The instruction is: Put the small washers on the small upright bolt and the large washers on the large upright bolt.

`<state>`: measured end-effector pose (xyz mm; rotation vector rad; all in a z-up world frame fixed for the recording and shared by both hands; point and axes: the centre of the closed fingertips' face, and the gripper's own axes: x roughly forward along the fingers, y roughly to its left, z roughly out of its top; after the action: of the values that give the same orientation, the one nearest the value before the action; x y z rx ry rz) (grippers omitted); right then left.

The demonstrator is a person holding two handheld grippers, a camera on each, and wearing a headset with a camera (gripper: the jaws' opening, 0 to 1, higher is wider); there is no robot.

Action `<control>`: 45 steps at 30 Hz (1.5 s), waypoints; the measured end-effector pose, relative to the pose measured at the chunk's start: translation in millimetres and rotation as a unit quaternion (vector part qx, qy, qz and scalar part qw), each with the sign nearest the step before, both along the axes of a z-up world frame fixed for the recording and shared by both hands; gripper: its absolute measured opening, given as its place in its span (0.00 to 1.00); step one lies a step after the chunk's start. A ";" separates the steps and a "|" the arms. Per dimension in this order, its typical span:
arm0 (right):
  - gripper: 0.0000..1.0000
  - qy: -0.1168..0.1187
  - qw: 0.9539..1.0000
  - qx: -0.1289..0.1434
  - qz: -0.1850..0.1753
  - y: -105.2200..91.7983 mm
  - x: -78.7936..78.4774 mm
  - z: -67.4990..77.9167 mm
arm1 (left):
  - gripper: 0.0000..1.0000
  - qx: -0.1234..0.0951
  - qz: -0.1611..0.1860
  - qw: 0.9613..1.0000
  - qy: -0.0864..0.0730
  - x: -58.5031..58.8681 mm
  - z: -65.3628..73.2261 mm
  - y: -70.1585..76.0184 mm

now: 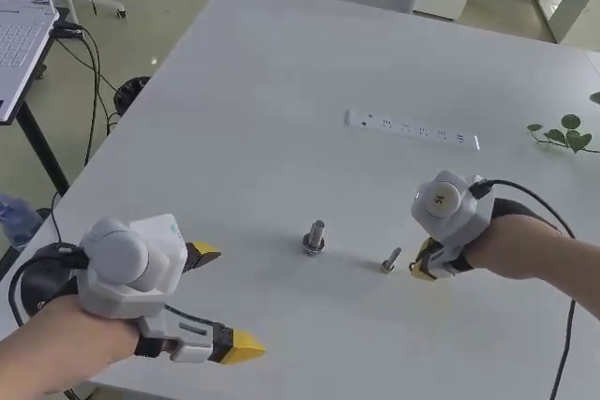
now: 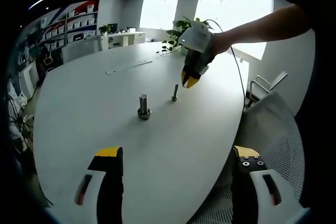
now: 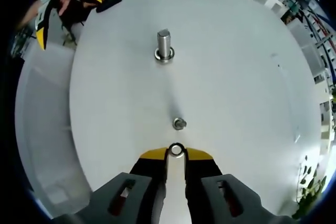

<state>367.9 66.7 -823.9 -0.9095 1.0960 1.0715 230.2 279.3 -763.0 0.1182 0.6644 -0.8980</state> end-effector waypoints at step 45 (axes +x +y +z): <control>0.12 -0.003 1.000 0.013 0.026 28.5 11.5 7.7 | 0.92 -0.003 -0.001 1.000 0.007 0.2 -4.3 0.4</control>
<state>379.4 95.2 -816.2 -0.9241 1.0562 1.1238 230.4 279.7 -767.3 0.1080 0.6755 -0.9039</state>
